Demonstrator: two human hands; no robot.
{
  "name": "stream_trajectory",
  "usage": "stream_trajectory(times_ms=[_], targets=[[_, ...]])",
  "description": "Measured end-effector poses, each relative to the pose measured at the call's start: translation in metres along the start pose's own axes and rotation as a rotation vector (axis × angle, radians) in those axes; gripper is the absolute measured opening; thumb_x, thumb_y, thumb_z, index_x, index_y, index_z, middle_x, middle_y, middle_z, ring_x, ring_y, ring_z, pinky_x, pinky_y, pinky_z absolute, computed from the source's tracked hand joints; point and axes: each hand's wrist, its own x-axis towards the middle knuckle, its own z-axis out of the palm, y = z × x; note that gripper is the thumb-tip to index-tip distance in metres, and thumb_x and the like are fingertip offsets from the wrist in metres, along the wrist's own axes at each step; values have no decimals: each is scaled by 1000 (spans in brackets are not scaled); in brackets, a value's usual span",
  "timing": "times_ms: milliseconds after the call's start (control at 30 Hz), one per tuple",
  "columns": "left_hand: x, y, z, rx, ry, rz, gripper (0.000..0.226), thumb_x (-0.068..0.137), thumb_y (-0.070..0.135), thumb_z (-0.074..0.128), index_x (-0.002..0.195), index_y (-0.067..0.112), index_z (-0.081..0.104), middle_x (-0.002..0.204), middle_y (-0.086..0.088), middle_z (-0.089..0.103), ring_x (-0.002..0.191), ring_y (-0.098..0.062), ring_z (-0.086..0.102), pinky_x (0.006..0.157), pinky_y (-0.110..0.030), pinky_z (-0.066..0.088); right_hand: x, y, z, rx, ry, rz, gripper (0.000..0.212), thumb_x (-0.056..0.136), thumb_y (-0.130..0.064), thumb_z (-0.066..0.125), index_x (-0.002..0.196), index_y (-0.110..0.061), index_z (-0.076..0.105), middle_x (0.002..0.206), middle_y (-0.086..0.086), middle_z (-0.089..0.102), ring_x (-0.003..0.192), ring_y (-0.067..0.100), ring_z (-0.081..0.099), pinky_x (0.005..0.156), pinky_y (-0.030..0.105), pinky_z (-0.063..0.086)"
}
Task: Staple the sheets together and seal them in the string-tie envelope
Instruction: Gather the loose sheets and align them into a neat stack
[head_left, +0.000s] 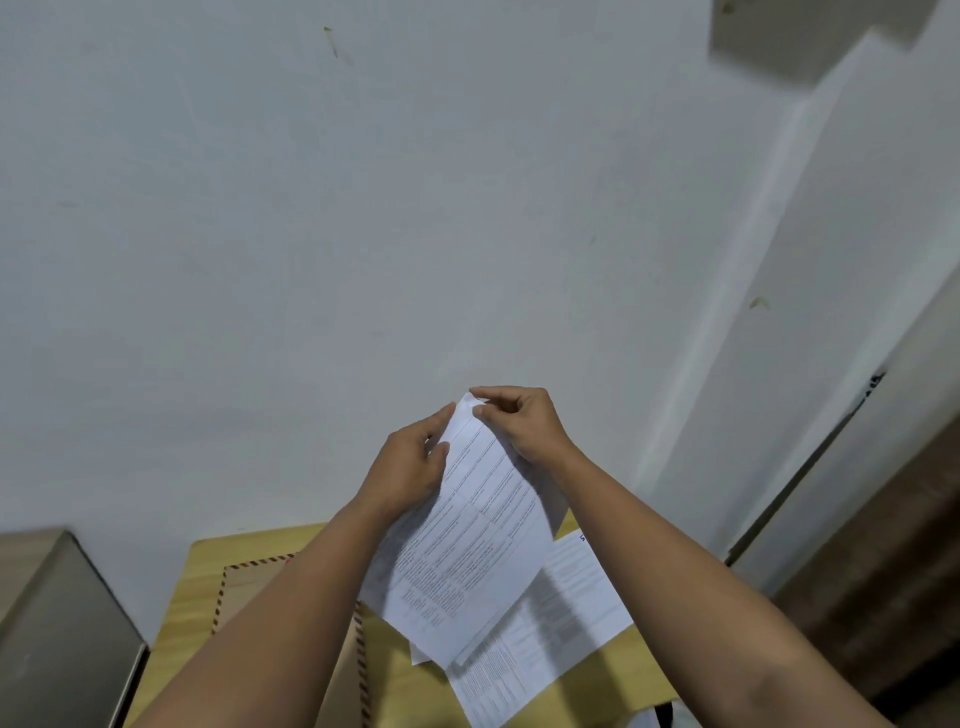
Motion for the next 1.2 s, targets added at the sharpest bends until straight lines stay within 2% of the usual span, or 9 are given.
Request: stream_trajectory(times_ms=[100, 267, 367, 533, 600, 733, 867, 967, 1200], targets=[[6, -6, 11, 46, 2, -3, 57, 103, 13, 51, 154, 37, 47, 136, 22, 59, 122, -3, 59, 101, -25, 48, 5, 12, -7, -24, -6, 31, 23, 94, -13, 74, 115, -20, 79, 96, 1, 79, 83, 8, 76, 72, 20, 58], [23, -32, 38, 52, 26, -63, 55, 101, 13, 52, 149, 39, 53, 125, 13, 68, 115, -12, 64, 101, -38, 53, 13, 61, -25, -5, -28, 119, 23, 90, -23, 75, 112, -25, 80, 103, 8, 79, 101, 29, 75, 95, 44, 60], [34, -57, 63, 79, -4, -123, 53, 101, 12, 52, 149, 35, 54, 129, 5, 70, 116, -14, 64, 101, -35, 51, 17, 108, -45, -31, -25, 207, 16, 90, -15, 77, 105, -17, 82, 98, 7, 81, 95, 25, 78, 88, 39, 62], [55, -109, 106, 111, -103, -249, 53, 100, 8, 53, 149, 26, 57, 133, 0, 68, 116, -16, 63, 100, -29, 46, 25, 213, -109, -255, 11, 486, 23, 87, 5, 75, 110, 9, 75, 68, 6, 67, 47, 1, 60, 51, 15, 47], [65, -133, 121, 149, -186, -286, 52, 99, 6, 55, 147, 26, 59, 131, -3, 70, 116, -21, 65, 98, -29, 45, 26, 260, -140, -387, -7, 627, 27, 87, -1, 77, 113, 5, 74, 77, 9, 72, 54, 7, 68, 54, 20, 51], [81, -171, 149, 175, -256, -391, 52, 98, 3, 53, 144, 27, 62, 91, -2, 66, 70, -16, 59, 78, -29, 47, 27, 351, -186, -550, -34, 861, 37, 83, -16, 80, 118, -10, 72, 114, 13, 74, 89, 23, 72, 82, 35, 59], [94, -195, 168, 196, -289, -468, 52, 99, 5, 53, 143, 31, 61, 82, 2, 63, 64, -12, 57, 75, -29, 48, 45, 385, -196, -711, -131, 869, 63, 93, -34, 71, 147, -10, 50, 148, 8, 53, 133, 28, 53, 102, 34, 43], [101, -205, 176, 181, -305, -506, 50, 100, 7, 54, 143, 31, 62, 75, 3, 61, 59, -11, 55, 73, -29, 49, 59, 408, -195, -771, -112, 849, 76, 90, -40, 75, 151, -11, 41, 149, 12, 50, 136, 32, 50, 108, 41, 46], [114, -210, 185, 115, -264, -565, 50, 101, 7, 56, 127, 49, 59, 64, 11, 54, 48, 0, 47, 65, -23, 45, 75, 427, -186, -951, -108, 783, 73, 73, -54, 84, 132, -26, 52, 125, 5, 61, 117, 30, 60, 90, 43, 52]])
